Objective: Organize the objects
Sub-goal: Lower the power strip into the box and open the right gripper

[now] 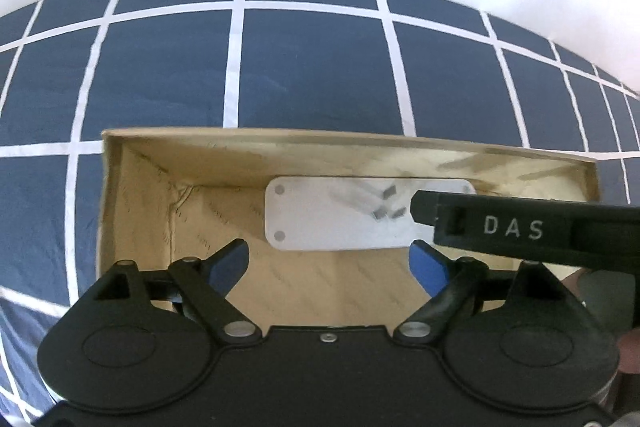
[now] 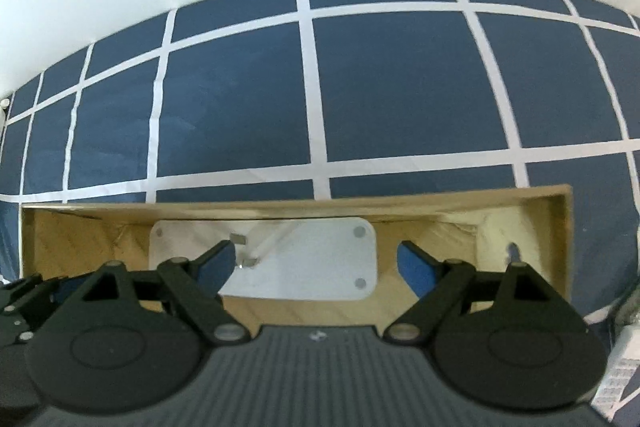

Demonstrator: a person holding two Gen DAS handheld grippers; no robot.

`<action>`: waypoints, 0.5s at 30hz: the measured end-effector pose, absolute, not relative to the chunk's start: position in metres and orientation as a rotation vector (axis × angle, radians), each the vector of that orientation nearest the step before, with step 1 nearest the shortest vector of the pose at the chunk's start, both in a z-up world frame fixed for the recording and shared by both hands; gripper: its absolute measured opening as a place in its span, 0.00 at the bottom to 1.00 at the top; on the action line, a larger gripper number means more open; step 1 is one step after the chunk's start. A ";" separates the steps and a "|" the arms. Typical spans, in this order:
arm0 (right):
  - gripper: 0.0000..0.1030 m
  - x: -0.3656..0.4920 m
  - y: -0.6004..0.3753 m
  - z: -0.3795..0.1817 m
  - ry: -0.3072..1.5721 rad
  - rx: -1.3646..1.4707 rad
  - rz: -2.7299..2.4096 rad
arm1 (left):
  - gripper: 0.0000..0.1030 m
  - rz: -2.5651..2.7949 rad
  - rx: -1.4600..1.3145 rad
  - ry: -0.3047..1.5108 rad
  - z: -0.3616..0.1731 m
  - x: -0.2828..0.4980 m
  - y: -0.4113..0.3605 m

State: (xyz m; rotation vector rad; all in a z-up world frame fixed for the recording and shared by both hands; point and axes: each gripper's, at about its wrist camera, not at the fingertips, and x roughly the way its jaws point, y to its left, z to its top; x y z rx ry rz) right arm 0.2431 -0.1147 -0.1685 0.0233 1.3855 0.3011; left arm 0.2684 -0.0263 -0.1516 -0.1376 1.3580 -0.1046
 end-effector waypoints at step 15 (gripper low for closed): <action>0.97 0.191 -0.170 -0.099 1.259 0.066 0.315 | 1.00 -0.109 -0.070 1.278 -0.092 0.210 -0.055</action>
